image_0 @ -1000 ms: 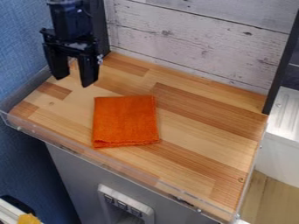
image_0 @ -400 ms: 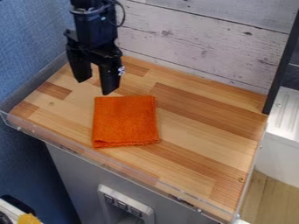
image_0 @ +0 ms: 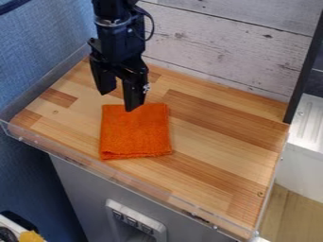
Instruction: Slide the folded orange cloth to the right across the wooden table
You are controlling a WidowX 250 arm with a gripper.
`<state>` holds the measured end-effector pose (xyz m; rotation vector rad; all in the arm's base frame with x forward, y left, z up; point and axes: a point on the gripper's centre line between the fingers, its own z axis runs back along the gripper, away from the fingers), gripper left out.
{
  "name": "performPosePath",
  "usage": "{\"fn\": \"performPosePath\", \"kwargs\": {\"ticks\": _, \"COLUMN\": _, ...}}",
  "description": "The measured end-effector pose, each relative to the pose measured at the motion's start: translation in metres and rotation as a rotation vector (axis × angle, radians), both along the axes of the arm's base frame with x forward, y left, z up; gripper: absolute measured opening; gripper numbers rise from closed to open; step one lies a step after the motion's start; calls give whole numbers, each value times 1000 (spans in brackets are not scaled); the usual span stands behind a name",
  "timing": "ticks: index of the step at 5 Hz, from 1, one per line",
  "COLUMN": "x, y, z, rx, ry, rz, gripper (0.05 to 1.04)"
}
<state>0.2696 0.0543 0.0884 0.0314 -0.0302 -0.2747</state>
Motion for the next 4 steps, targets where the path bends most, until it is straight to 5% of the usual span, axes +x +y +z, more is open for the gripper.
{"fn": "performPosePath", "kwargs": {"ticks": 4, "x": 7, "y": -11, "z": 10, "rx": -49, "ry": -5, "rz": -74, "gripper": 972}}
